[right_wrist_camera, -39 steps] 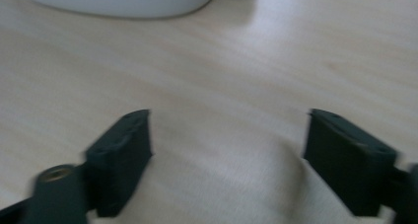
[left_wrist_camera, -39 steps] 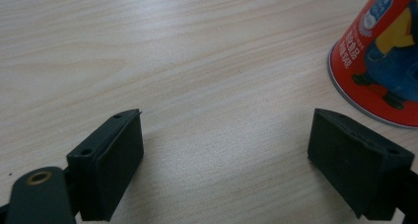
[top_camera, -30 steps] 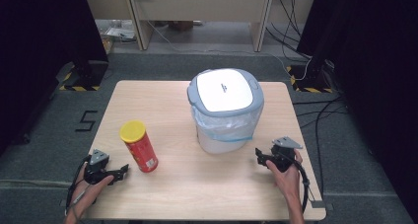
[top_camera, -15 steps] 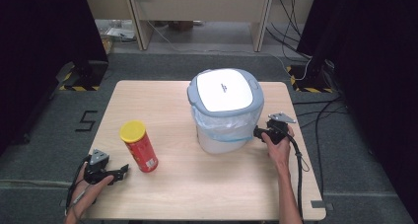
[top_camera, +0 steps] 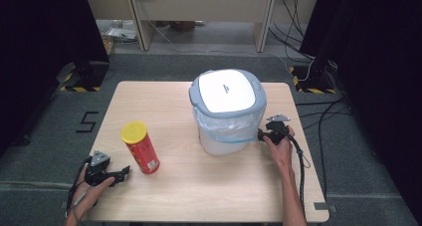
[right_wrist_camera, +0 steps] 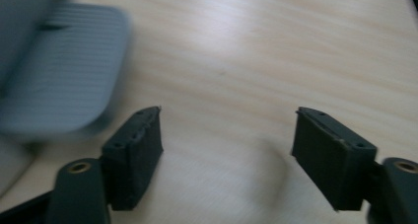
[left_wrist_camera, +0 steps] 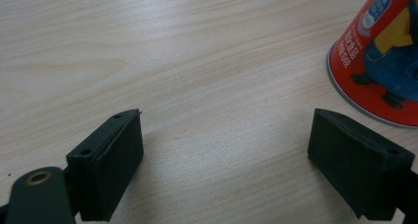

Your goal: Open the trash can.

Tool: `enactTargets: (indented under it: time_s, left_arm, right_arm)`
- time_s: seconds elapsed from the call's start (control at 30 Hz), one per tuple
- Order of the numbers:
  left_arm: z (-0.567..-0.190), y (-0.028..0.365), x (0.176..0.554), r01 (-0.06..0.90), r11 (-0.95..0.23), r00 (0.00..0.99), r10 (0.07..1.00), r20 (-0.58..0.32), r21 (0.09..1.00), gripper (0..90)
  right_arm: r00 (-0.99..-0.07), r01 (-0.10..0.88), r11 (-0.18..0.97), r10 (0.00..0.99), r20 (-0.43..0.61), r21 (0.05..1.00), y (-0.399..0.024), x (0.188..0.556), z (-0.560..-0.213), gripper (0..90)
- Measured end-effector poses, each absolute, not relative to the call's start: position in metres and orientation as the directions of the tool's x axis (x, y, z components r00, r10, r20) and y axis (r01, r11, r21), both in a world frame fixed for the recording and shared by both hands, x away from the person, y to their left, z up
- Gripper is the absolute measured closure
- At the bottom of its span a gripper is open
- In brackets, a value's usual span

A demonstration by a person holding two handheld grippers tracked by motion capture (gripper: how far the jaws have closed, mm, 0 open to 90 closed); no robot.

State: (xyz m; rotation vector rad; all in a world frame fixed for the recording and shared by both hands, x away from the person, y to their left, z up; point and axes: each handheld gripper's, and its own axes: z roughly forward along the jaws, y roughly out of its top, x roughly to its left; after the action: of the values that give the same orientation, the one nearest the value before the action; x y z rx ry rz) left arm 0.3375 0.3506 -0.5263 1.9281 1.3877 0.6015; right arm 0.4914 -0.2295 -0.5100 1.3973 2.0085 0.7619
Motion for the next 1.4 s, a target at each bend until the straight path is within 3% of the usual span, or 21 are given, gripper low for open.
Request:
enactTargets:
  time_s: [0.07,0.27,0.43,0.5,0.57,0.67,1.0,1.4]
  left_arm:
    - [-0.526,0.351,0.338,0.633,-0.203,0.326,0.945,-0.019,0.747,12.6]
    - [-0.526,0.35,0.338,0.633,-0.203,0.325,0.945,-0.019,0.747,12.5]
    - [-0.526,0.35,0.338,0.633,-0.203,0.325,0.945,-0.019,0.747,12.6]
    - [-0.526,0.35,0.338,0.633,-0.203,0.326,0.945,-0.019,0.747,12.6]
    - [-0.526,0.35,0.338,0.633,-0.203,0.326,0.945,-0.019,0.747,12.6]
    - [-0.526,0.35,0.338,0.633,-0.203,0.326,0.945,-0.019,0.747,12.6]
    - [-0.526,0.35,0.338,0.632,-0.2,0.324,0.946,-0.021,0.749,12.6]
    - [-0.526,0.35,0.338,0.632,-0.2,0.323,0.946,-0.019,0.748,12.5]
  right_arm:
    - [-0.27,0.557,0.296,0.948,-0.168,0.776,-0.229,0.478,-0.509,28.8]
    - [-0.256,0.552,0.12,0.966,0.031,0.825,-0.235,0.487,-0.497,23.2]
    - [-0.31,0.543,0.098,0.946,0.091,0.834,-0.228,0.504,-0.493,21.1]
    - [-0.33,0.575,0.144,0.941,0.067,0.805,-0.222,0.512,-0.501,24.9]
    - [-0.304,0.586,0.069,0.942,0.141,0.807,-0.225,0.511,-0.506,23.6]
    - [-0.291,0.587,0.057,0.945,0.146,0.808,-0.226,0.506,-0.507,23.5]
    - [-0.278,0.576,0.141,0.96,0.031,0.805,-0.222,0.442,-0.501,23.9]
    - [-0.299,0.546,0.111,0.952,0.069,0.831,-0.203,0.373,-0.507,23.6]
